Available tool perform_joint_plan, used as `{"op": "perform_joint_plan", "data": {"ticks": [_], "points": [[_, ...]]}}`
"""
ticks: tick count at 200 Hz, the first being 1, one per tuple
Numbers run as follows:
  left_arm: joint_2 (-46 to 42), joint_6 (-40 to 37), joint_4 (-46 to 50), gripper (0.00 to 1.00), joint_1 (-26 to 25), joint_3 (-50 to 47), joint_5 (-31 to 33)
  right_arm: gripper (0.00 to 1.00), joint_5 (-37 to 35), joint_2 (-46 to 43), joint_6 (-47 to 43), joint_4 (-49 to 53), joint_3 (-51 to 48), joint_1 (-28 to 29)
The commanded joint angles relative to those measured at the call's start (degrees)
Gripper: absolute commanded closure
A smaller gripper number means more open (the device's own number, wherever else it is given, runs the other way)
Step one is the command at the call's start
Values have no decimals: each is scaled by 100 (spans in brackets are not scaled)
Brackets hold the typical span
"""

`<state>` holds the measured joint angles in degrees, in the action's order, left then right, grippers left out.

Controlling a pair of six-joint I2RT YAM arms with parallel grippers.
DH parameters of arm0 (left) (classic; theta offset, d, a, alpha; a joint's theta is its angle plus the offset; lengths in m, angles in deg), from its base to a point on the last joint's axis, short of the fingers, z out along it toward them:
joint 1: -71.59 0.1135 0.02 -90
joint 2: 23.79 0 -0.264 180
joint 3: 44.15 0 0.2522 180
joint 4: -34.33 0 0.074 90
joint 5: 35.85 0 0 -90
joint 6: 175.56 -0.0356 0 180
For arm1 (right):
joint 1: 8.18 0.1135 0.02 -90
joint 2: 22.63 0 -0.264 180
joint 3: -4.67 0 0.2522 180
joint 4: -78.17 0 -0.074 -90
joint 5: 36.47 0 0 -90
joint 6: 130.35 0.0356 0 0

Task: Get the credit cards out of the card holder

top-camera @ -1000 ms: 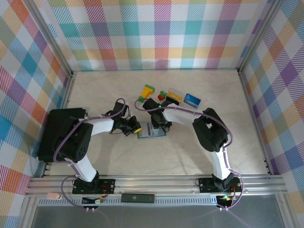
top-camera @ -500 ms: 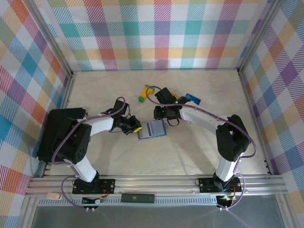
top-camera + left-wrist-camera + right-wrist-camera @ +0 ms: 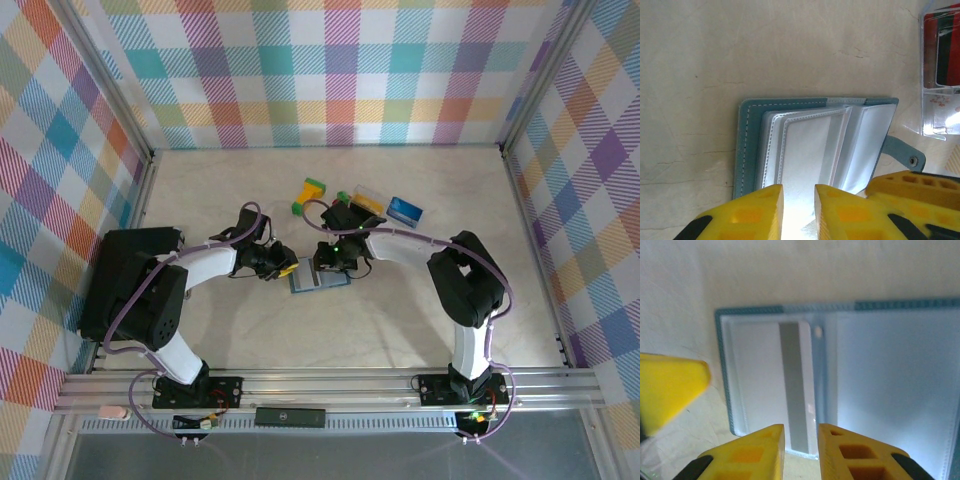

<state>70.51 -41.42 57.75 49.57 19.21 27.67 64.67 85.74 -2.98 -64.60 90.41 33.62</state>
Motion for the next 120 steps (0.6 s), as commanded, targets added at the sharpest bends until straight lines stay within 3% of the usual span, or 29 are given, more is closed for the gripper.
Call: {"op": "perform_joint_plan", "data": {"ticks": [1, 31, 120], "points": [[-121, 34, 203, 76, -48, 37, 104, 77, 350, 118, 280, -194, -122, -5], [-72, 57, 196, 75, -48, 46, 108, 80, 572, 168, 283, -252, -176, 12], [-13, 46, 205, 75, -48, 87, 49, 80, 366, 390, 382, -94, -167, 39]]}}
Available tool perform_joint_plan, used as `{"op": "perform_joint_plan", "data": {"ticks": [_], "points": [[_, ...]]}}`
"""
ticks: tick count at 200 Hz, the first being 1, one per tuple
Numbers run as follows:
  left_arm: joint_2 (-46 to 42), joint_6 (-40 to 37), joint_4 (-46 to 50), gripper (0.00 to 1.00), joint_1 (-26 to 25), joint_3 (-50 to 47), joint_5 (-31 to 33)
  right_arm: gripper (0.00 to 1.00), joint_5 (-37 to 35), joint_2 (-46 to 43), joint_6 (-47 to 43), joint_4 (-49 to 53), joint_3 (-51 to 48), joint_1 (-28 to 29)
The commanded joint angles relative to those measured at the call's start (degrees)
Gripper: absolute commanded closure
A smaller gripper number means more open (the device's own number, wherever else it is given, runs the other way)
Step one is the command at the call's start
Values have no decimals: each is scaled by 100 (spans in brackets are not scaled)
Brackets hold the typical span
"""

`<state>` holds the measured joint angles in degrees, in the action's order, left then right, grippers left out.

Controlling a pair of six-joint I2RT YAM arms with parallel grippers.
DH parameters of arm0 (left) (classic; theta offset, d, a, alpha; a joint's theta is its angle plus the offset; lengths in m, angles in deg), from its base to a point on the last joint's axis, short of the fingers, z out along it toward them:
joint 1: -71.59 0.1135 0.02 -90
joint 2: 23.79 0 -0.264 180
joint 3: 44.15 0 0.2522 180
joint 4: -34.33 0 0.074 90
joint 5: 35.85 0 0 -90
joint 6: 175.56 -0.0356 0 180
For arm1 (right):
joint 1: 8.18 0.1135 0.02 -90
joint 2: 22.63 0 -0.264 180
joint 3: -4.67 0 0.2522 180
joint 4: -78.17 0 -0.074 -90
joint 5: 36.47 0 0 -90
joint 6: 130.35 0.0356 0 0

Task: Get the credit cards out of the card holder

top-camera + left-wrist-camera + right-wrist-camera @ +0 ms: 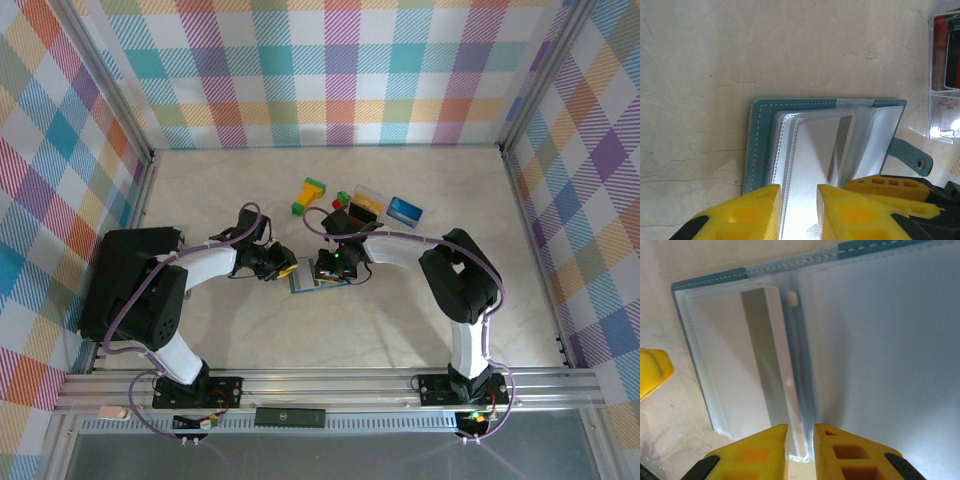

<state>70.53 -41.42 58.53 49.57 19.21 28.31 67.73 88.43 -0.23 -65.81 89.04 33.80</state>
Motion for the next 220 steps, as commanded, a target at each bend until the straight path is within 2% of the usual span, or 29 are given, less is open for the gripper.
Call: {"op": "perform_joint_plan", "data": {"ticks": [1, 40, 73, 138, 220], "points": [[-13, 44, 135, 75, -48, 86, -16, 80, 59, 123, 109, 30, -30, 21], [-24, -143, 428, 76, -48, 202, 179, 83, 485, 118, 340, -292, -109, 39], [-29, -181, 503, 77, -48, 249, 207, 84, 574, 47, 478, -422, -125, 42], [118, -86, 304, 85, -125, 222, -81, 84, 311, -260, 429, -806, -347, -66], [459, -155, 473, 92, -127, 262, 52, 85, 276, -99, 305, -1098, -322, -207]]}}
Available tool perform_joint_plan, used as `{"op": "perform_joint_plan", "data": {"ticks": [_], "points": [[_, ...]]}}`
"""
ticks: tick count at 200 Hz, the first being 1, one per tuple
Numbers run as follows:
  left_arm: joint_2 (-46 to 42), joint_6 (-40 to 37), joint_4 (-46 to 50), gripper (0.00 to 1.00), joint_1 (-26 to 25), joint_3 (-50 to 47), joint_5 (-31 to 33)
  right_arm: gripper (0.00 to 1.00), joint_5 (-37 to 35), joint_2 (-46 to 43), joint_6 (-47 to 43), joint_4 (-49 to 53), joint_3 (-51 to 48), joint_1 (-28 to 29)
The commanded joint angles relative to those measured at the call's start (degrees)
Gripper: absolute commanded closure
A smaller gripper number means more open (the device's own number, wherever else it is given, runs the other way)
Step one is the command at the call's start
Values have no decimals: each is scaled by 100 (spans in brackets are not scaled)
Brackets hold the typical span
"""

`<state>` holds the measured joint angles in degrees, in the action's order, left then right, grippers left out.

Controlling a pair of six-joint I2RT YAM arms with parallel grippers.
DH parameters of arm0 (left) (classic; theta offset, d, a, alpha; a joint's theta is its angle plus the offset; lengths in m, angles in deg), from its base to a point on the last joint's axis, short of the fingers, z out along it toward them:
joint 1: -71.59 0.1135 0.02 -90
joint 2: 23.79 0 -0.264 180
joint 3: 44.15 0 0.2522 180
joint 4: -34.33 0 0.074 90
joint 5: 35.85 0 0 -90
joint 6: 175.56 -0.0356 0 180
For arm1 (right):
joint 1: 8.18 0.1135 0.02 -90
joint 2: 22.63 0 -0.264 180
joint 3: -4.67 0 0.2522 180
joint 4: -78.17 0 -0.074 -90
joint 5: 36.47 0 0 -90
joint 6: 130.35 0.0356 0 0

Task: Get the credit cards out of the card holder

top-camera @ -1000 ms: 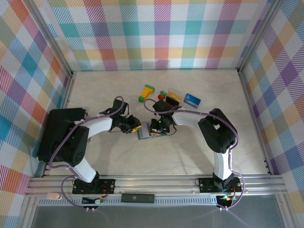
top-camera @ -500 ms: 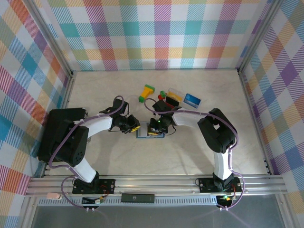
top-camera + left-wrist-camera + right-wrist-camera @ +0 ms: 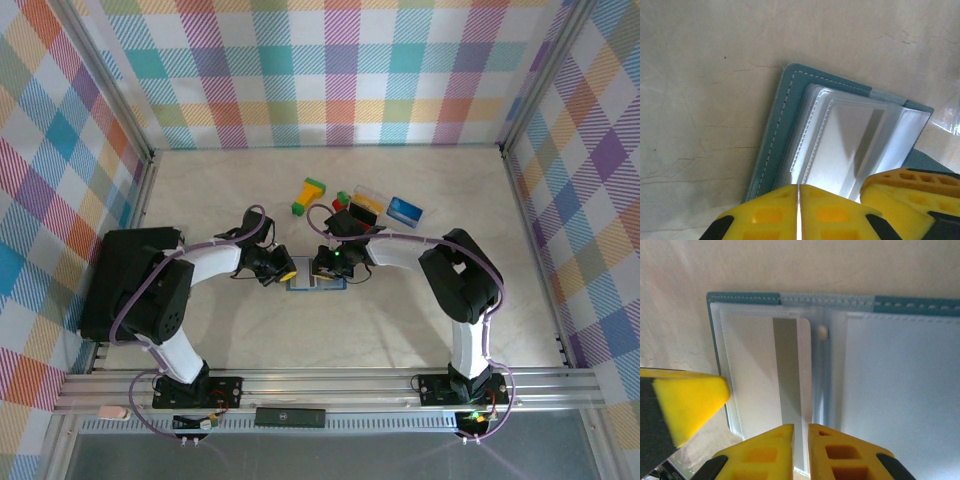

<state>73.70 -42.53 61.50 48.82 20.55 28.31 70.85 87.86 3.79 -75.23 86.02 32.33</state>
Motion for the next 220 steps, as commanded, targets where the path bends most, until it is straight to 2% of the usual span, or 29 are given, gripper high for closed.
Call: {"op": "perform_joint_plan", "data": {"ticks": [1, 52, 161, 220], "points": [[149, -42, 182, 92, -52, 128, 62, 85, -32, -40, -98, -166, -24, -61], [270, -179, 589, 95, -44, 71, 446, 85, 180, 80, -63, -347, -77, -173], [381, -212, 588, 97, -44, 59, 431, 86, 443, 273, -34, -458, -110, -189], [354, -208, 584, 97, -44, 43, 422, 93, 560, 253, -50, -636, -175, -184]]}}
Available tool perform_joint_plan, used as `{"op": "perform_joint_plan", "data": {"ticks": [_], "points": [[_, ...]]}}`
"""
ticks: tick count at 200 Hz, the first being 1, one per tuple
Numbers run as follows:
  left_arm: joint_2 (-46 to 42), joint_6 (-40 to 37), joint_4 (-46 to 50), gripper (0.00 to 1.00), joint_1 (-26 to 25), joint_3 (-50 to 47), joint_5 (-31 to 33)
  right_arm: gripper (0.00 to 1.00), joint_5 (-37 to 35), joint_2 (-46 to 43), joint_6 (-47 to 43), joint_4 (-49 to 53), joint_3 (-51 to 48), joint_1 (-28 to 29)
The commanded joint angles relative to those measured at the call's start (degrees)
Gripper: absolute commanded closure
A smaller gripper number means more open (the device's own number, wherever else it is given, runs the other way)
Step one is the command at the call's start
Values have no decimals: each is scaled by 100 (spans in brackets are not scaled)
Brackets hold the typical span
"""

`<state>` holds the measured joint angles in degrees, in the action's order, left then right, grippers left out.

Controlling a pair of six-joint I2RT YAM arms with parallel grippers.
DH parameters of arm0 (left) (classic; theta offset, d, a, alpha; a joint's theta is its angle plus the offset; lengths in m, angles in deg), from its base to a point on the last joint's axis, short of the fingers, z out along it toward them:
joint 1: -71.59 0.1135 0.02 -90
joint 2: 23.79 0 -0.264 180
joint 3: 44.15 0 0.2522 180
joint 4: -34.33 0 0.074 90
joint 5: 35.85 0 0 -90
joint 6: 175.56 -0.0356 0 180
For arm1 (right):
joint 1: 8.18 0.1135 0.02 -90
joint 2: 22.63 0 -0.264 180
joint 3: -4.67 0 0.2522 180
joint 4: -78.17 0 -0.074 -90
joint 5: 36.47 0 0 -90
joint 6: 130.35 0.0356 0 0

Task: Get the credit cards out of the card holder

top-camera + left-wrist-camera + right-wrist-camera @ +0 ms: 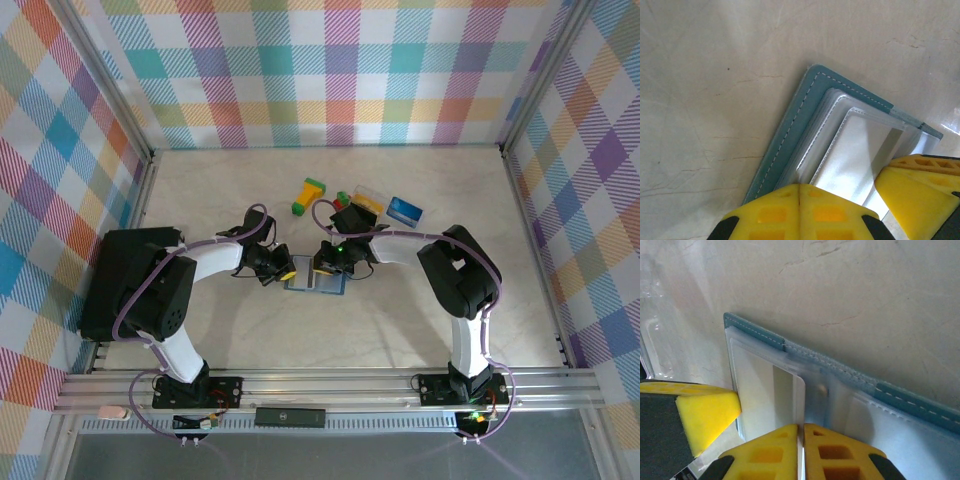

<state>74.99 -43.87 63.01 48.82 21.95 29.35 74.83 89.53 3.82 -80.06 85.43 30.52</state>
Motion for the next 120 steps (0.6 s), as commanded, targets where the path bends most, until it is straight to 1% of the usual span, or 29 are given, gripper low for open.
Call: {"op": "perform_joint_plan", "data": {"ticks": [1, 42, 62, 89, 120], "points": [[227, -78, 433, 97, -44, -99, 326, 93, 163, 82, -55, -156, -117, -3], [59, -81, 529, 97, -44, -60, 426, 97, -144, -47, -186, 60, -117, -3], [-45, -108, 608, 94, -44, -37, 482, 97, -252, -98, -245, 136, -139, -37], [-97, -110, 624, 88, -18, -39, 512, 97, -352, -132, -268, 193, -193, -73], [-97, -134, 601, 87, -9, -15, 430, 97, -392, -219, -241, 71, -310, -90]]}}
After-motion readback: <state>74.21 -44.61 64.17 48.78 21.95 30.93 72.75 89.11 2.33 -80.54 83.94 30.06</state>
